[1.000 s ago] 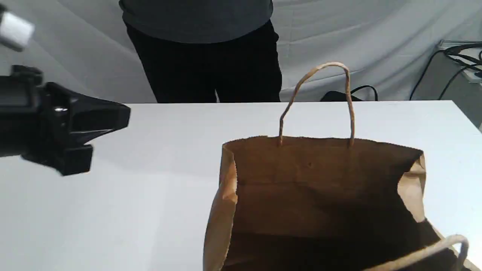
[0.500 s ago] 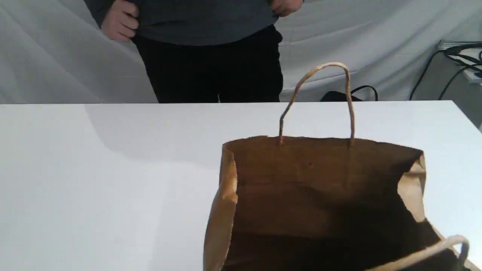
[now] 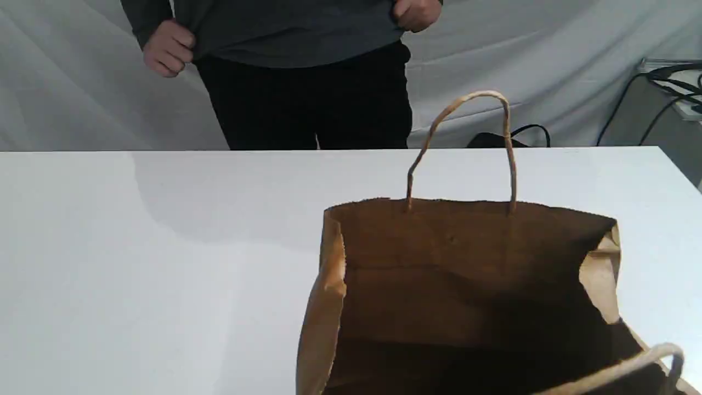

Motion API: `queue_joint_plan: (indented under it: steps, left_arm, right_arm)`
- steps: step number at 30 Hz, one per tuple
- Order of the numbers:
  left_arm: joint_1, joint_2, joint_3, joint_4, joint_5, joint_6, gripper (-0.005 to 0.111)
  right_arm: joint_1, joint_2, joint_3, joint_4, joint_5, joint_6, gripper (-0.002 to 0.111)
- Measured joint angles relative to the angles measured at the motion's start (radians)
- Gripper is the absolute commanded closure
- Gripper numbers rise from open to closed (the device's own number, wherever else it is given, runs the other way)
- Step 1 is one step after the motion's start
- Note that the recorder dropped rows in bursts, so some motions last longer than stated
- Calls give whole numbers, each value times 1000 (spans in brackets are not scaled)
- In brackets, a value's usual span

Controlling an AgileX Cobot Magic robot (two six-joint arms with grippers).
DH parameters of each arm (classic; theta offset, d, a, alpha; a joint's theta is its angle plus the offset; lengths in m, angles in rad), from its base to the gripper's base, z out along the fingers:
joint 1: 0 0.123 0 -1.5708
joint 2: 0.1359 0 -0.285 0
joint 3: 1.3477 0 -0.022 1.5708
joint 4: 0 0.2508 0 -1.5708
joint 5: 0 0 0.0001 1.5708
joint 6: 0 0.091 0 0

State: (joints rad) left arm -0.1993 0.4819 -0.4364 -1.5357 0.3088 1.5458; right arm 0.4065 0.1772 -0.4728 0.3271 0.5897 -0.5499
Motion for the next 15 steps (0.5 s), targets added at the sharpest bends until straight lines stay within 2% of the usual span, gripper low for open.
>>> queue_joint_plan:
  steps: [4,7,12,15]
  left_arm:
    - [0,0,0,0,0,0,107]
    - [0,0,0,0,0,0,107]
    - [0,0,0,0,0,0,107]
    - [0,0,0,0,0,0,107]
  right_arm:
    - [-6,-16,0,54,-2,35,108]
    - [-52,-51,20,119,-74,48,108]
    - [-159,-120,182,254,-271,16,108]
    - [-212,-161,297,409,-331,-110,108]
